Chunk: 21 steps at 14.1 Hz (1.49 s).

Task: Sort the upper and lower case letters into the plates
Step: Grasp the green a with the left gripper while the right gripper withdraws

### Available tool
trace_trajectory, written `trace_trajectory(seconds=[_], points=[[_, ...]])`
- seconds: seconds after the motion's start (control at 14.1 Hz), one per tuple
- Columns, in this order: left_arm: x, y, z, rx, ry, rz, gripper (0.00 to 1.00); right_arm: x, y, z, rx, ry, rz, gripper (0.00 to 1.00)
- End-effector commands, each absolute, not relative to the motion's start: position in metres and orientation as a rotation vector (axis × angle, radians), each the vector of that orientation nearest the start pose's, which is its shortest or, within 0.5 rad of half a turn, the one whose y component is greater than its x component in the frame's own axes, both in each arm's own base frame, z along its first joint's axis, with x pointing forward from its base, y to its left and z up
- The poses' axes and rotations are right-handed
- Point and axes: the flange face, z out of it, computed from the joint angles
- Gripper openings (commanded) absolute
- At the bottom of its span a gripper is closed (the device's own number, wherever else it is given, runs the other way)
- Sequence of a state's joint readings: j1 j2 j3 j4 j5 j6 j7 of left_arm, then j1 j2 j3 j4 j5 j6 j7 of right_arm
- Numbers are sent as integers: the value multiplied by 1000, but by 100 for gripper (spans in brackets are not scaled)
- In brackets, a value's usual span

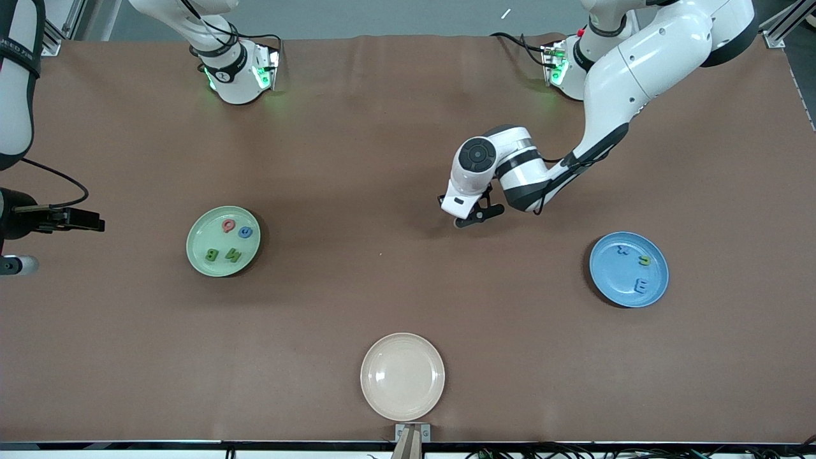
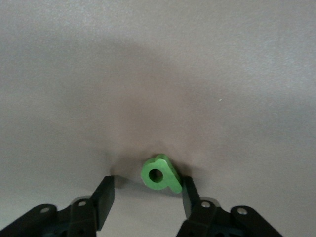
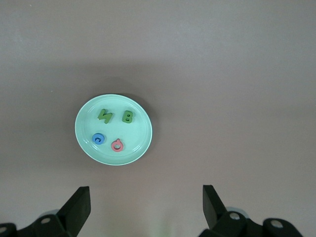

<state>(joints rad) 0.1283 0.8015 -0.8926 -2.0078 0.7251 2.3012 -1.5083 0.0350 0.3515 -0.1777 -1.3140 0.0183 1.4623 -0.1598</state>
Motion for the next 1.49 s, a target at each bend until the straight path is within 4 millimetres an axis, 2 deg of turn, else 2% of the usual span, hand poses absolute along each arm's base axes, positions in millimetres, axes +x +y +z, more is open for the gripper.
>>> trace_trajectory(seconds=[0.0,0.14,0.28,0.71,0.92,1.07,1.28,1.42], points=[[430,-393,166,-3088,-455,157,58,627,-71,531,-3113,-23,327,100],[430,-395,163,-3090,-453,150,55,623,-66,532,-3115,-34,301,100],[430,-395,159,-3088,-449,143,50,619,-50,542,-3124,0,285,100],[432,-395,159,-3094,-427,112,22,600,-54,554,-3116,21,250,100],[433,-394,160,-3093,-434,109,15,593,-57,556,-3113,27,240,100],[434,-393,160,-3093,-438,109,12,591,-49,560,-3115,5,233,100],[435,-393,161,-3093,-442,105,10,568,-40,571,-3116,-18,197,100],[437,-393,164,-3093,-459,103,4,549,-38,581,-3119,-23,164,100]])
